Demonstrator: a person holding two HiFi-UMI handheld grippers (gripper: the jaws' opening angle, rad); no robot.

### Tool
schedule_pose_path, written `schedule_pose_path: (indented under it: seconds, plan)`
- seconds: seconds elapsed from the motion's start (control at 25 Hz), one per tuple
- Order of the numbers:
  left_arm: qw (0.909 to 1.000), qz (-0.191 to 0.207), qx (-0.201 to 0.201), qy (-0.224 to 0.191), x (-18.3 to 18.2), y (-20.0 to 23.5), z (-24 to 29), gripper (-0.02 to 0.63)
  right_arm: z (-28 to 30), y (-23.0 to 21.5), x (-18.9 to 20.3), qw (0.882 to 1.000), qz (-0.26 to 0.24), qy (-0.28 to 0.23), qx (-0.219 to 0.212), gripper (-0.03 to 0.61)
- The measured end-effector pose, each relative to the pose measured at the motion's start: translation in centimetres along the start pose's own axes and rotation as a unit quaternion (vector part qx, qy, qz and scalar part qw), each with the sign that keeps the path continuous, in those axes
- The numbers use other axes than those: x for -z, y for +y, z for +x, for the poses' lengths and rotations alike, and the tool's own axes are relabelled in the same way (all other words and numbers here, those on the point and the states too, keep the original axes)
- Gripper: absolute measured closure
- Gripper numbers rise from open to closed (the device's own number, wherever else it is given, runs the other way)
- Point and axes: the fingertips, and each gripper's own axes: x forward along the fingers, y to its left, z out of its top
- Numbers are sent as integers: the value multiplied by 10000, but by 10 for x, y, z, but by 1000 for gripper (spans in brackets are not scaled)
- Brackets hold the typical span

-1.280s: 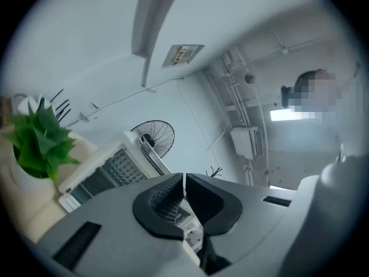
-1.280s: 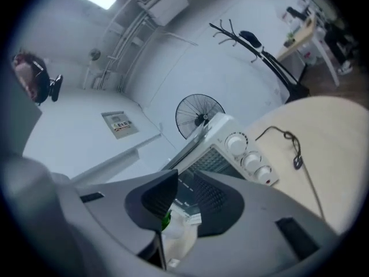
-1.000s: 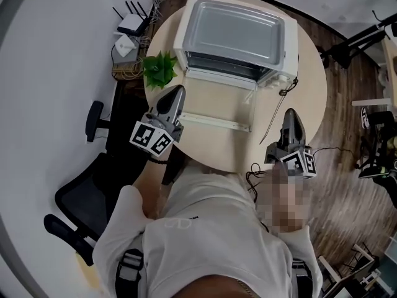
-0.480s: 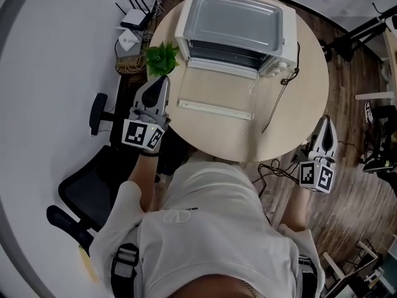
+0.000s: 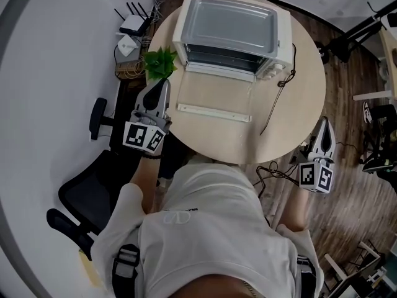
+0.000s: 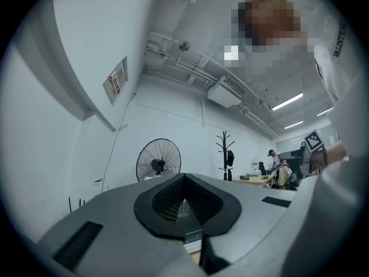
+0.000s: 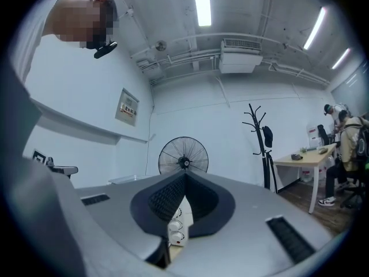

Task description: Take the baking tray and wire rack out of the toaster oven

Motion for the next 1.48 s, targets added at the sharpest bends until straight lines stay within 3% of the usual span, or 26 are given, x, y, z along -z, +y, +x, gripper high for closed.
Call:
schedule_pose_path:
  seconds: [0.56, 1.48]
  plan:
    - [9999, -111, 96, -67, -4, -9, 2, 611, 2, 8, 1, 9998, 84, 77, -151, 584]
    - [9986, -408, 320, -33, 7, -23, 12, 611, 9, -2, 3, 9998, 160, 113, -45, 584]
